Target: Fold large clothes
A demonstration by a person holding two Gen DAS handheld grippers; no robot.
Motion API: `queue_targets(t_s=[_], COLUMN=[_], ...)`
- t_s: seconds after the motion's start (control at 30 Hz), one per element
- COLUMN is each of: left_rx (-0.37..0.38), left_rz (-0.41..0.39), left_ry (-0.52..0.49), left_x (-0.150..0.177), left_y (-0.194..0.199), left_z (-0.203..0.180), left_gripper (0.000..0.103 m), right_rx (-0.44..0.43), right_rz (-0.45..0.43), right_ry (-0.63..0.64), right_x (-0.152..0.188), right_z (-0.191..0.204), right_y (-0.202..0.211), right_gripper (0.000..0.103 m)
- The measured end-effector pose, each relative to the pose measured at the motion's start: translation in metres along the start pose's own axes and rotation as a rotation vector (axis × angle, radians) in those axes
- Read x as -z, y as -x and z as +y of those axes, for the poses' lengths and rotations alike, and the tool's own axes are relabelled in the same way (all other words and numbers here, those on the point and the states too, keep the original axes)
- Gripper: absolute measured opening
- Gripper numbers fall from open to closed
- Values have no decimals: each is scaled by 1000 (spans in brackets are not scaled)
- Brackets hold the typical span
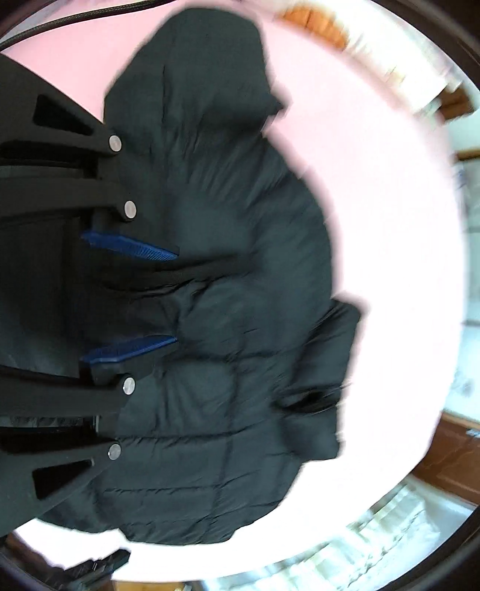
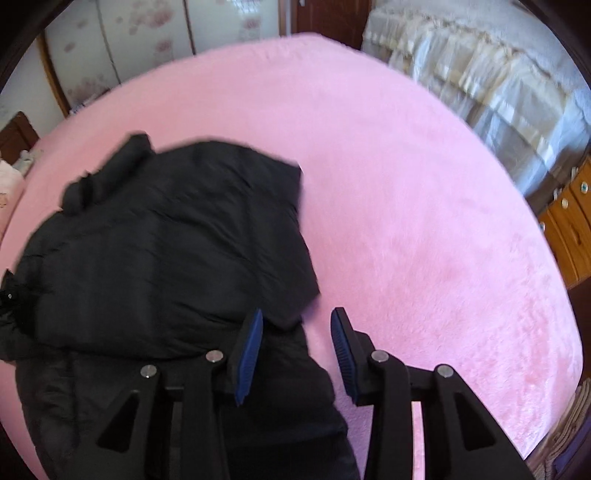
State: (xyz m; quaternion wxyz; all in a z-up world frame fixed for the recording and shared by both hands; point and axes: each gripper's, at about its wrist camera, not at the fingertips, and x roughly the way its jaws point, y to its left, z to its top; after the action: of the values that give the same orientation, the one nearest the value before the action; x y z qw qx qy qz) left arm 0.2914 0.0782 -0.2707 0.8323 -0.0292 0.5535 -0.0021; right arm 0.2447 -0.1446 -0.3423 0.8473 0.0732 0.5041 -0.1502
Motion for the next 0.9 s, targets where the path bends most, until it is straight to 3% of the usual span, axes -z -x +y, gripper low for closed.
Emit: queue_targets(t_s=[0.1, 0.2, 0.27, 0.4, 0.53, 0.67, 0.83, 0.9], left_rx=[3, 33, 36, -64, -97, -109, -13, 22], left_rz=[-88, -68, -40, 22, 68, 65, 75, 46], left_ry=[20, 1, -19, -11, -14, -74, -23, -9], left_x=[2, 0, 1, -1, 1, 4, 3, 4], left_y=[23, 9, -6, -47, -71, -68, -46, -24], left_z=[2, -12, -22, -26, -19, -25, -17, -14], left_gripper=[41, 36, 30, 29, 29, 30, 44, 56], right_rx=[-56, -129, -150, -98, 19, -4, -35, -56], right_rz=[-20, -1, -1, 37, 100, 135, 127, 108], right_ry=[26, 52, 94, 147, 115, 92, 93, 96], right_x=[-7, -8, -11, -9, -5, -4, -8, -9], right_z=[22, 46, 62, 83, 55, 32, 36, 46], right_y=[5, -3, -10, -32, -56, -52, -23, -6], right_gripper=[38, 38, 29, 21, 10, 9, 10, 10])
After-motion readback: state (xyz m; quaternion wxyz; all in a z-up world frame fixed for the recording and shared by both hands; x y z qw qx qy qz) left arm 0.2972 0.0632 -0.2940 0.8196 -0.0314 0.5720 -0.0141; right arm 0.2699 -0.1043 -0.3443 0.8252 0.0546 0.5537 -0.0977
